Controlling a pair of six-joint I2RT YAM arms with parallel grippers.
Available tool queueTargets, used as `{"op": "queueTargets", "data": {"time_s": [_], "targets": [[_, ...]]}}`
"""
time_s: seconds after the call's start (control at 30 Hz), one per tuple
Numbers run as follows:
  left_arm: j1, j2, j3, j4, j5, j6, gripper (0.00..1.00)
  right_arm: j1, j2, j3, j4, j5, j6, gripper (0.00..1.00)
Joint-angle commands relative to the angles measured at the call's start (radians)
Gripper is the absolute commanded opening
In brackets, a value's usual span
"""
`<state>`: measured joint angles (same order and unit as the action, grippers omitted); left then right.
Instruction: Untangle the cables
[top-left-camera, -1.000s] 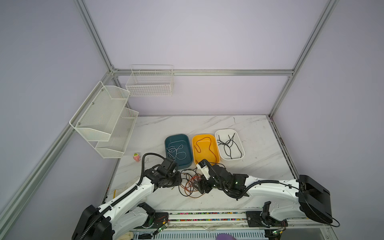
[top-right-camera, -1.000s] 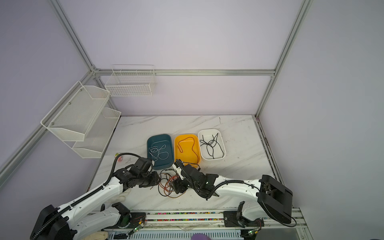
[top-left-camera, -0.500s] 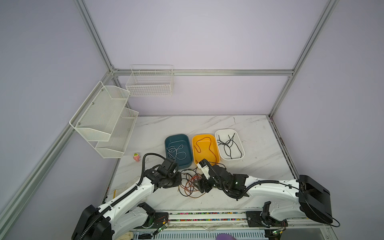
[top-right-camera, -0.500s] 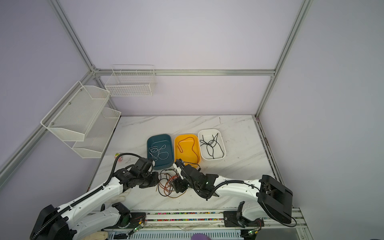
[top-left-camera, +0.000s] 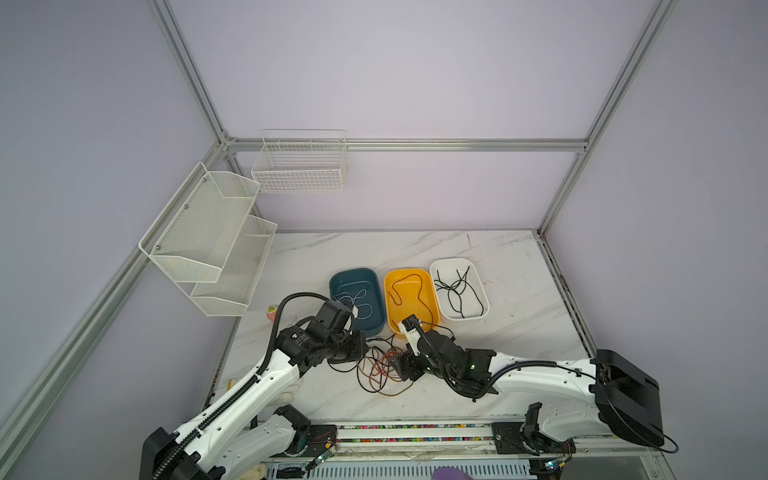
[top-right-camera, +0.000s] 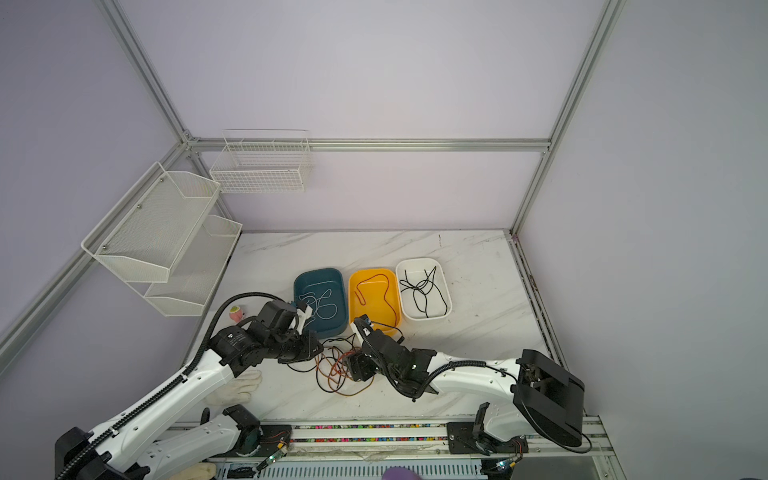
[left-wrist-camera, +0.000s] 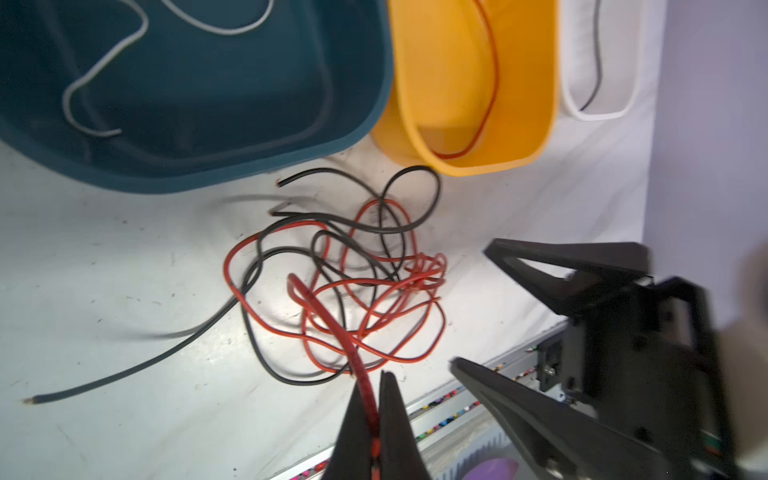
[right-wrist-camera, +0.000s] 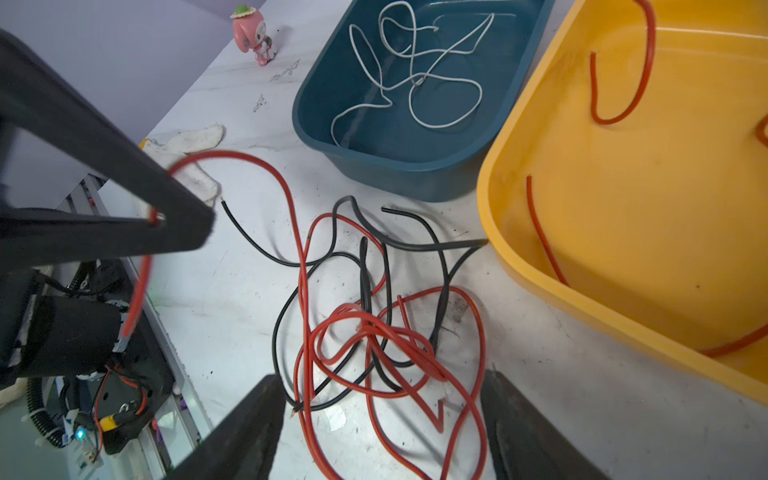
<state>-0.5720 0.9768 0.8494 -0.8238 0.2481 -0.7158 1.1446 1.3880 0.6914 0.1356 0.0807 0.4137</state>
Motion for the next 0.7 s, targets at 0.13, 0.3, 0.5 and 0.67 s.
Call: {"op": "queueTargets", "data": {"time_s": [0.13, 0.3, 0.5, 0.67], "targets": [[-0.004, -0.021, 0.267, -0.099, 0.131, 0.069, 0.00, 0.006, 0.089, 0.033, 0.071, 0.048, 0.065, 0.72], [-0.006, -0.024, 0.389, -0.143, 0.183, 0.095, 0.00, 0.006, 0.105, 0.033, 0.088, 0.049, 0.081, 0.72], [-0.006, -0.011, 0.547, -0.188, 0.211, 0.129, 0.00, 0.006, 0.041, 0.003, 0.111, 0.036, 0.080, 0.72], [-0.006, 0.014, 0.655, -0.202, 0.252, 0.150, 0.00, 0.005, -0.045, -0.043, 0.153, 0.031, 0.098, 0.73]]}}
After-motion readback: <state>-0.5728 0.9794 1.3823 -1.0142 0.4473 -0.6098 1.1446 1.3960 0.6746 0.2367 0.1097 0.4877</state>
